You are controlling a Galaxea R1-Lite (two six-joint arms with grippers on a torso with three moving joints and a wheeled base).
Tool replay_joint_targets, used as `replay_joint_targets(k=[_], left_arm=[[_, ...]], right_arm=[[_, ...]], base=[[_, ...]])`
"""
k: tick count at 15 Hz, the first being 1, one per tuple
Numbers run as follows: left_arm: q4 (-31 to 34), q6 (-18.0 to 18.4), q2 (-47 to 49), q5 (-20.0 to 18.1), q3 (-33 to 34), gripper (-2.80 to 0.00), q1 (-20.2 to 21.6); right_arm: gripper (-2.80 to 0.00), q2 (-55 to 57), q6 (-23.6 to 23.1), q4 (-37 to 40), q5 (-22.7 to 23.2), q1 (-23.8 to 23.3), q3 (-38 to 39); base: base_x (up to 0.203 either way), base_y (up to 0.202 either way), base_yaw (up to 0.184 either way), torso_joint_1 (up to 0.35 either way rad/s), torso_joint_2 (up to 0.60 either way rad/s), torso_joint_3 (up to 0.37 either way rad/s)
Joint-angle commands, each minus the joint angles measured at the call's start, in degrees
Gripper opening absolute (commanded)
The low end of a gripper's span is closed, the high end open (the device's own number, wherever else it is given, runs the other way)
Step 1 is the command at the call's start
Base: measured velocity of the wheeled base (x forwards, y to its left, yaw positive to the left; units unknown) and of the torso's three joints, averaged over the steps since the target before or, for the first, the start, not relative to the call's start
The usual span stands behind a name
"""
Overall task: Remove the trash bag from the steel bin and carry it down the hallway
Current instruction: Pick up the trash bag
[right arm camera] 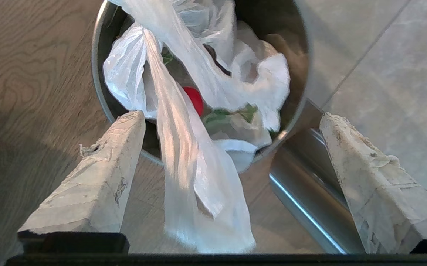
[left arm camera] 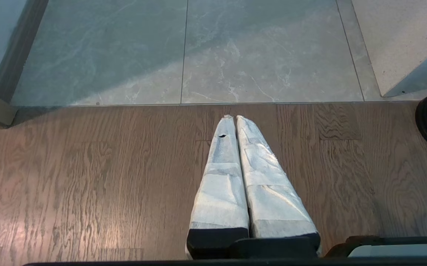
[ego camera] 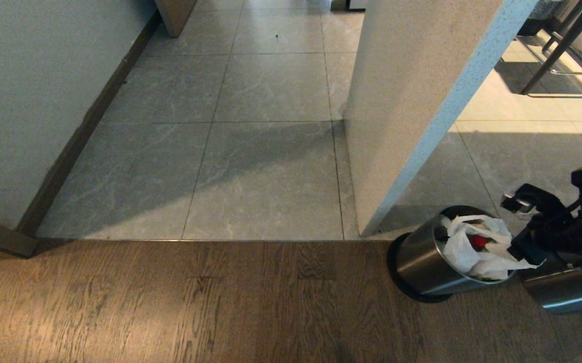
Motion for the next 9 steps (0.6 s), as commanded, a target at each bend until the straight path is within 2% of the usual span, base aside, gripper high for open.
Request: replay_joint_targets(k=[1, 6, 9], left_arm=[[0.0, 0.0, -0.1, 0.0, 0.1, -2.80, 0.0], [0.0, 0.0, -0.1, 0.0, 0.0, -2.80, 0.0], [0.0, 0.0, -0.1, 0.0, 0.1, -2.80, 0.0]], right_arm=[[0.00, 3.3, -0.2, -0.2, 0.1, 0.3, -1.3], [0.00, 5.5, 1.1, -3.8, 0.7, 2.7, -4.1], [0.00, 6.5, 5.5, -6.4, 0.8, 3.8, -5.0]], base=[[0.000, 0.000, 0.000, 0.000, 0.00, 0.000], [0.000, 0.000, 0.000, 0.000, 0.00, 0.000], [0.000, 0.000, 0.000, 0.000, 0.00, 0.000]])
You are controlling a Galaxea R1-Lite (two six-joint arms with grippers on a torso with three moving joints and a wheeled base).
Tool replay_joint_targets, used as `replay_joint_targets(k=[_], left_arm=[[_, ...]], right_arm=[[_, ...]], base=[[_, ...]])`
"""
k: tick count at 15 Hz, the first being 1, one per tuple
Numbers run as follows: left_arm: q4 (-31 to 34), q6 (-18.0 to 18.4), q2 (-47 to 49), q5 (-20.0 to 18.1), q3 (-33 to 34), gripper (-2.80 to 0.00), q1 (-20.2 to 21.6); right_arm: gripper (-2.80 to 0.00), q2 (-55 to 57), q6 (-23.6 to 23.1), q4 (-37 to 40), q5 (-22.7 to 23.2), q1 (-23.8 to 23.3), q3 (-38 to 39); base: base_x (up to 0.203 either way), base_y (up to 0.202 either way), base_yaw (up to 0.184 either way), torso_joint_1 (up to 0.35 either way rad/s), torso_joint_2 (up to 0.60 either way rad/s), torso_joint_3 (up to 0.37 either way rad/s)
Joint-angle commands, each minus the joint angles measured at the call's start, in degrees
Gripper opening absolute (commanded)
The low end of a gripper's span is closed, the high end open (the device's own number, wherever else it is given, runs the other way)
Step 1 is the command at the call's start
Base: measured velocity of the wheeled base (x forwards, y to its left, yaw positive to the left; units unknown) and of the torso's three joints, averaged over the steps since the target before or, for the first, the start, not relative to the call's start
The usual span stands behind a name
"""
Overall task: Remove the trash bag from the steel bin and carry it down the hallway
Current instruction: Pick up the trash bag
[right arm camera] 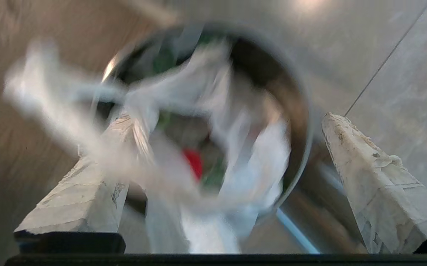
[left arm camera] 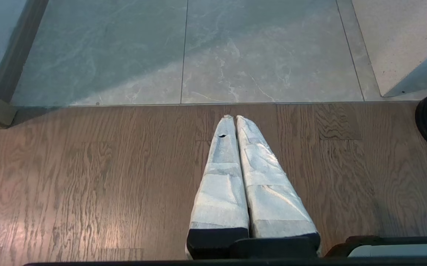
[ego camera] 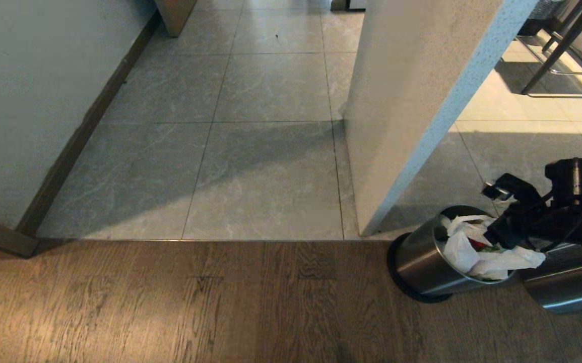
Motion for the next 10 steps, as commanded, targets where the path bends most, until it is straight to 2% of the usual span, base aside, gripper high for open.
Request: replay_joint_targets(k=[1, 4, 10], left_arm=[[0.0, 0.0, -0.1, 0.0, 0.0, -2.80, 0.0], [0.0, 0.0, -0.1, 0.0, 0.1, -2.80, 0.0], [0.0, 0.0, -0.1, 0.0, 0.1, -2.80, 0.0]], right_arm=[[0.00, 1.6, 0.2, -3.0, 0.1, 0.5, -1.0], [0.00, 2.8, 0.0, -6.4, -0.1, 0.7, -1.9], [0.00, 2.3, 0.8, -4.6, -0.1, 1.1, -3.0]], base=[[0.000, 0.000, 0.000, 0.000, 0.00, 0.000], [0.000, 0.000, 0.000, 0.000, 0.00, 0.000], [0.000, 0.000, 0.000, 0.000, 0.00, 0.000]])
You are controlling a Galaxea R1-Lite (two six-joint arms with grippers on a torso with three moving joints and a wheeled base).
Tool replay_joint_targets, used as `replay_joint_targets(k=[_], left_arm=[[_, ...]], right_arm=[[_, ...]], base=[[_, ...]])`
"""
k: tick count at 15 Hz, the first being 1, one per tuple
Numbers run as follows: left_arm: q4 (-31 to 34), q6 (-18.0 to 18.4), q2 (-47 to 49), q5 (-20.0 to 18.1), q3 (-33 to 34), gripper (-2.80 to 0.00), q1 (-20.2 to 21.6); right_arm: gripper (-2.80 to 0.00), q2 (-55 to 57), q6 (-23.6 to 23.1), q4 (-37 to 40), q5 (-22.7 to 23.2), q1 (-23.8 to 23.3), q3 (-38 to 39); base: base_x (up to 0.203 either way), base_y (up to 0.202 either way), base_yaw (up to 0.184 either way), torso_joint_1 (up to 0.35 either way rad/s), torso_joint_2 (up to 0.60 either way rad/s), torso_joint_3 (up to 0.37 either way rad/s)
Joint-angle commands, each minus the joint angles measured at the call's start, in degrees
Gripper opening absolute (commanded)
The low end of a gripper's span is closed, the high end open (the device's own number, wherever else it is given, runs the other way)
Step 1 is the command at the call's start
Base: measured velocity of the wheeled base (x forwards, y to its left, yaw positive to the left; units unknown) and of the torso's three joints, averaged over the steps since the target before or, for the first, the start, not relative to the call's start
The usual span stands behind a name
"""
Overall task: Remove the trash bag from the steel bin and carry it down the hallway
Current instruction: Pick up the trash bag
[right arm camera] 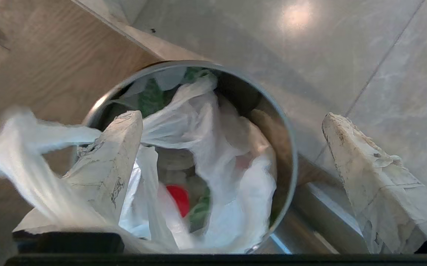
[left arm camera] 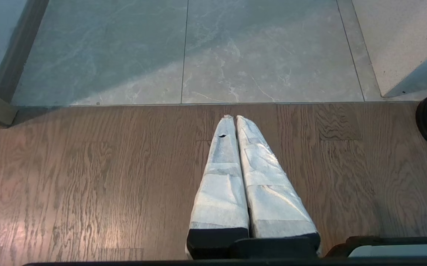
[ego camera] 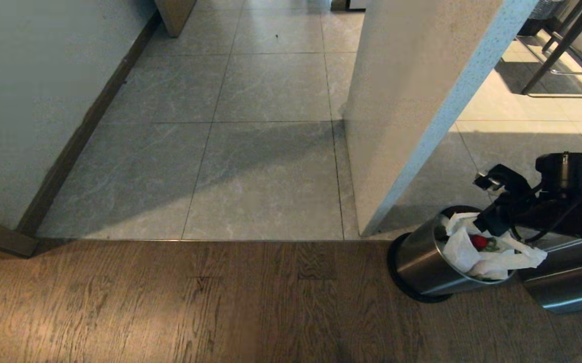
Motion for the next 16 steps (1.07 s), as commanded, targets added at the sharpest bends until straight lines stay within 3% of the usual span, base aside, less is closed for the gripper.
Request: replay_joint_targets(k=[1, 3, 7, 14, 16], left_arm=[[0.0, 0.0, -0.1, 0.0, 0.0, -2.80, 0.0], [0.0, 0.0, -0.1, 0.0, 0.1, -2.80, 0.0], [0.0, 0.0, -0.1, 0.0, 0.1, -2.80, 0.0], [0.0, 0.0, -0.1, 0.0, 0.0, -2.80, 0.0], [0.0, 0.0, -0.1, 0.0, 0.1, -2.80, 0.0]], right_arm=[[0.00, -2.0, 1.1, 0.8, 0.3, 0.6, 0.3], [0.00, -5.2, 4.4, 5.2, 1.6, 1.6, 1.0], [0.00, -7.4, 3.9, 8.4, 1.8, 1.7, 4.0], [0.00, -5.4, -6.5, 7.3, 0.2, -0.2, 4.0], [0.00, -6.2, -7.8, 11.4, 0.2, -0.5, 3.5]], base=[[0.000, 0.000, 0.000, 0.000, 0.00, 0.000], [0.000, 0.000, 0.000, 0.000, 0.00, 0.000], [0.000, 0.000, 0.000, 0.000, 0.00, 0.000], [0.000, 0.000, 0.000, 0.000, 0.00, 0.000], [0.000, 0.000, 0.000, 0.000, 0.00, 0.000]])
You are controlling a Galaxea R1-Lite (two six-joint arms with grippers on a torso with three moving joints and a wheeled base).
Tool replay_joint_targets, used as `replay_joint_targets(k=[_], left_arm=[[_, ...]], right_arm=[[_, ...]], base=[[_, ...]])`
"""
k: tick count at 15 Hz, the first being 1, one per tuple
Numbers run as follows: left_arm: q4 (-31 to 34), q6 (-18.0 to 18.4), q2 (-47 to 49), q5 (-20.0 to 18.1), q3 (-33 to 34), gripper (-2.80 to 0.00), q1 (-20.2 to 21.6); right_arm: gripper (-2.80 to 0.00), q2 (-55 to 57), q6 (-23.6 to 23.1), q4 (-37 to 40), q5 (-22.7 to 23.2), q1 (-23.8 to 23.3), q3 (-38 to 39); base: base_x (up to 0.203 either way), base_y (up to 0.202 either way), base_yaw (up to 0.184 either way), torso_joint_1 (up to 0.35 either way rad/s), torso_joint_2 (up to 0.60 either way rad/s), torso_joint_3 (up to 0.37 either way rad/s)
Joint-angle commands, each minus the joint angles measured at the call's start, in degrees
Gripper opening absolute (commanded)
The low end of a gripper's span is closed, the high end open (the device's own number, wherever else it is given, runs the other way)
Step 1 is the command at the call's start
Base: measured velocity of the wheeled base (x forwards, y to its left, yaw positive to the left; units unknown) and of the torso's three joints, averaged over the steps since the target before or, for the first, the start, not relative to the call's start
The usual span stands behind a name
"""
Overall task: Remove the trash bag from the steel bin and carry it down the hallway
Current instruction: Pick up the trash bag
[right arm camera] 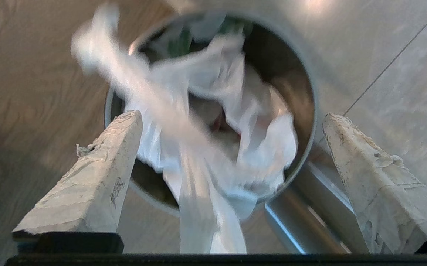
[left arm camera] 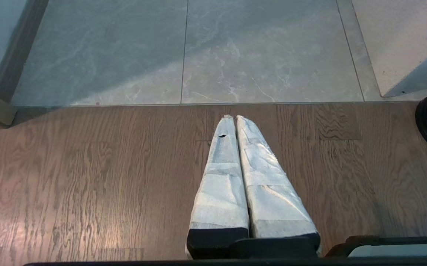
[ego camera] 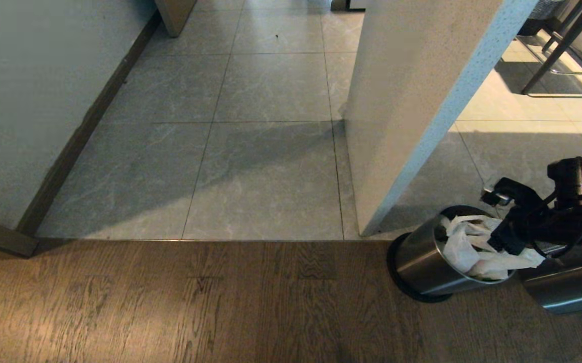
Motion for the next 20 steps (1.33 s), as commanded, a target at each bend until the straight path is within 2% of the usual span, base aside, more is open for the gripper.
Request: replay_joint_targets(k=[1, 9, 15, 16, 18, 20], left_arm=[[0.0, 0.0, -0.1, 0.0, 0.1, -2.80, 0.0], [0.0, 0.0, -0.1, 0.0, 0.1, -2.80, 0.0], [0.0, 0.0, -0.1, 0.0, 0.1, -2.80, 0.0], [0.0, 0.0, -0.1, 0.0, 0.0, -2.80, 0.0], [0.0, 0.0, -0.1, 0.0, 0.1, -2.80, 0.0], [0.0, 0.0, -0.1, 0.0, 0.0, -2.80, 0.0]], right_arm=[[0.00, -0.4, -1.3, 2.3, 0.1, -0.4, -0.4], [0.00, 6.9, -4.5, -1.6, 0.0, -1.8, -6.2], [0.00, 10.0, -3.8, -3.1, 0.3, -1.8, -8.7], [0.00, 10.1, -2.7, -2.9, 0.3, -1.8, -8.7], [0.00, 10.3, 2.8, -2.4, 0.2, -1.6, -8.7], [0.00, 10.8, 5.0, -2.9, 0.6, -1.4, -9.2]], base=[[0.000, 0.000, 0.000, 0.000, 0.00, 0.000], [0.000, 0.000, 0.000, 0.000, 0.00, 0.000], [0.000, 0.000, 0.000, 0.000, 0.00, 0.000], [0.000, 0.000, 0.000, 0.000, 0.00, 0.000], [0.000, 0.000, 0.000, 0.000, 0.00, 0.000], [0.000, 0.000, 0.000, 0.000, 0.00, 0.000]])
